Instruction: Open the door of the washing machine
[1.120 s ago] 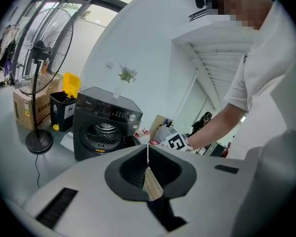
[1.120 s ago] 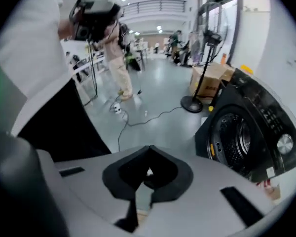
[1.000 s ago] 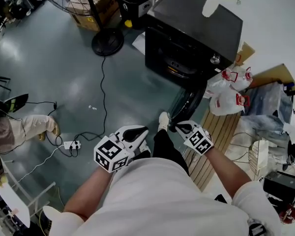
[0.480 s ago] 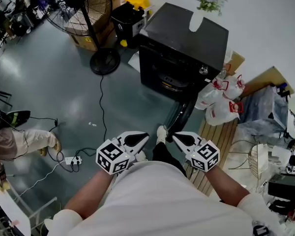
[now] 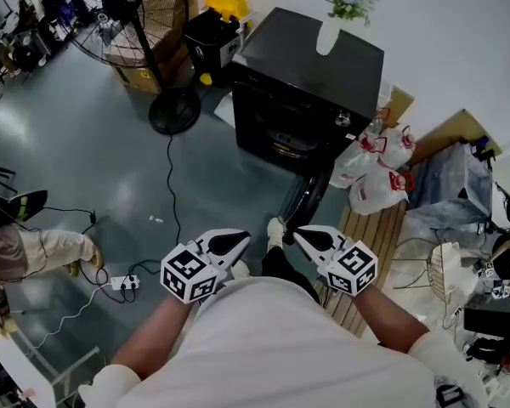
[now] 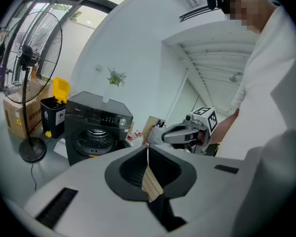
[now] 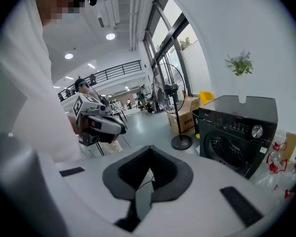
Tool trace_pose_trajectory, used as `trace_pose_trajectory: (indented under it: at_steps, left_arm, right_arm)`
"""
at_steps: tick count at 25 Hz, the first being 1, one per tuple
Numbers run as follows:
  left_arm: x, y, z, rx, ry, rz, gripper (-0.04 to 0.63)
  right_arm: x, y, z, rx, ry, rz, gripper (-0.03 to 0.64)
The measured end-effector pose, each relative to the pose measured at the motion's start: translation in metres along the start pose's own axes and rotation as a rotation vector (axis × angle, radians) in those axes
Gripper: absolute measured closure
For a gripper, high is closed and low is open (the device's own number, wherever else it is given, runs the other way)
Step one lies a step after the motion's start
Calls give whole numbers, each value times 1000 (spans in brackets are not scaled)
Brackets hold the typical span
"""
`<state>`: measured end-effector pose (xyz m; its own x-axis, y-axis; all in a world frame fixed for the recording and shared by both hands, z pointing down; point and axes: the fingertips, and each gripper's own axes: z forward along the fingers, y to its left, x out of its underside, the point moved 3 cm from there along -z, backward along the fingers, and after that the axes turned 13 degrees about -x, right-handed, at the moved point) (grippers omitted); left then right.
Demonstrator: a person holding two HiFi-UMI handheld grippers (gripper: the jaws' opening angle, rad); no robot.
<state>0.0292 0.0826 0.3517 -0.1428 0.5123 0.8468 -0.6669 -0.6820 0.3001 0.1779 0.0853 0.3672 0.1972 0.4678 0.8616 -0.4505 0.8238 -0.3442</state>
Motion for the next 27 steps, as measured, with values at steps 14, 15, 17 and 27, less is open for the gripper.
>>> trace_pose_trajectory:
  at_steps: [14,15,17,27]
  left_arm:
    - [5,10,-12,-52,-30,-25,575]
    - [5,11,-12,-54,-29,-22,575]
    - [4,12,-11,-57,-27,-19,575]
    - [-1,20,0,-55,-36,-23,575]
  right_arm:
    - [0,6,9,-22,30,-47,609]
    - [-1,5,9,-20,33,-49,609]
    - [-2,3,9,-19,37,-54,609]
    - [-2,-9,20,-25,59,-64,609]
